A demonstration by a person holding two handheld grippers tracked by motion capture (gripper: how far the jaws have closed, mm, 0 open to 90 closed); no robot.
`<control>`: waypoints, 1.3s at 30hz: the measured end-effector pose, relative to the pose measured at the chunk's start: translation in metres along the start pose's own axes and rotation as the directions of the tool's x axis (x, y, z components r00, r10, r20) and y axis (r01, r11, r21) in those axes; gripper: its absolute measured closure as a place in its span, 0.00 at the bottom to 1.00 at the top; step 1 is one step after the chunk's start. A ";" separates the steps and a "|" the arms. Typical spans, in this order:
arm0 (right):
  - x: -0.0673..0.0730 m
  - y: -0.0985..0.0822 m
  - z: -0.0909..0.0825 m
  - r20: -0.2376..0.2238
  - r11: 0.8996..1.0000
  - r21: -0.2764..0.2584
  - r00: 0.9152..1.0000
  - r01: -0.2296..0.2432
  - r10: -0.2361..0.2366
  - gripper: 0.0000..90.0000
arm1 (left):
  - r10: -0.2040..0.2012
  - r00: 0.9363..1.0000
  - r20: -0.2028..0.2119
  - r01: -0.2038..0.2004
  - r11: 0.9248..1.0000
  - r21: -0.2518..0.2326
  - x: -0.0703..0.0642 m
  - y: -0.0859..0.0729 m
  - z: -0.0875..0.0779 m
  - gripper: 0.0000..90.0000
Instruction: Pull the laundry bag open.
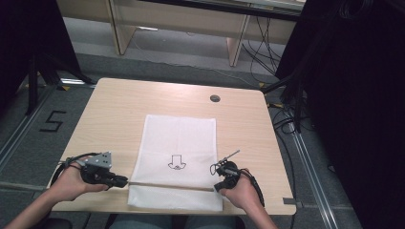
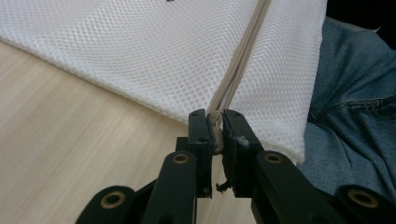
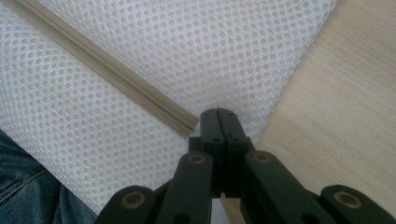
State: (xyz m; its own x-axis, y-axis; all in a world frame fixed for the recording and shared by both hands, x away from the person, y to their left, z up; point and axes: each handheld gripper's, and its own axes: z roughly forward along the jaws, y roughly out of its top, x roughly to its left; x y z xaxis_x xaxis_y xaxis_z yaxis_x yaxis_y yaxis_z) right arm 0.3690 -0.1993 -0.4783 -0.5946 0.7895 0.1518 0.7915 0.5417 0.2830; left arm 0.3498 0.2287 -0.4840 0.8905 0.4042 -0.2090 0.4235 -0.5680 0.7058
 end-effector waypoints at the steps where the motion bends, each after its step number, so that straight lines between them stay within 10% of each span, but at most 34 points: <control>1: 0.001 0.000 0.000 0.000 1.000 0.004 1.000 -0.008 0.008 1.00 | 0.003 1.000 0.004 -0.003 1.000 -0.002 -0.002 0.000 0.001 0.91; 24: -0.001 -0.001 -0.001 -0.018 1.000 -0.009 0.999 0.027 -0.028 1.00 | -0.046 0.994 -0.101 0.047 0.999 0.014 0.003 0.001 0.009 0.86; 39: -0.002 0.001 -0.008 0.008 0.994 -0.097 0.999 0.049 -0.049 0.82 | -0.174 0.960 -0.218 0.146 0.980 -0.139 0.008 0.027 0.009 0.47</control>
State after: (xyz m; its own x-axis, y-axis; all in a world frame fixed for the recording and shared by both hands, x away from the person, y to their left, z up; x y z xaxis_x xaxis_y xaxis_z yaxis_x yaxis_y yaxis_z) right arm 0.3699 -0.2029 -0.4708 -0.6312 0.7647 0.1298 0.7437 0.5493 0.3810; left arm 0.3705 0.2099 -0.4728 0.7453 0.6432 -0.1755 0.5214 -0.3982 0.7547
